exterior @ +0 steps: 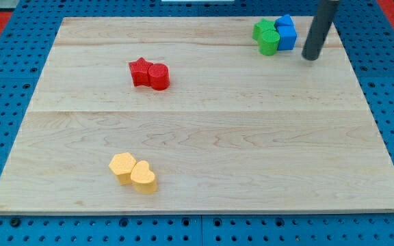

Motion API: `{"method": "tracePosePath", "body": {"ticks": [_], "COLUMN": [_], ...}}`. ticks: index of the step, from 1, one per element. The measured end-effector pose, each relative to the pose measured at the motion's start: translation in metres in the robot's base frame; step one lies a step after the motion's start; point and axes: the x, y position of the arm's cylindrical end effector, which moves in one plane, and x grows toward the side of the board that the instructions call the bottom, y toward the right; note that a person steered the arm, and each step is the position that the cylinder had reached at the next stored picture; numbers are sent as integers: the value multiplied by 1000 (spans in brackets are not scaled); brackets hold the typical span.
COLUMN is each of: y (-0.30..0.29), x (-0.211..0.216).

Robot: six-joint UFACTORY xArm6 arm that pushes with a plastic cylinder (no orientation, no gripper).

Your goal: Point at the green star

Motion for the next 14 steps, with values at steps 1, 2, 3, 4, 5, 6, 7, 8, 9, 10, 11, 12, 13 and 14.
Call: {"method": "tracePosePath", "body": {"ticks": [1, 2, 3, 4, 5, 6, 7, 8, 9, 10, 11, 12, 13, 14], "y": [-48, -48, -53, -53, -98, -127, -128, -128, -128, -128, -129, -132, -108, -76], "x": [9, 10, 10, 10, -21, -54, -67, -67, -70, -74, -91, -117, -122, -124]}}
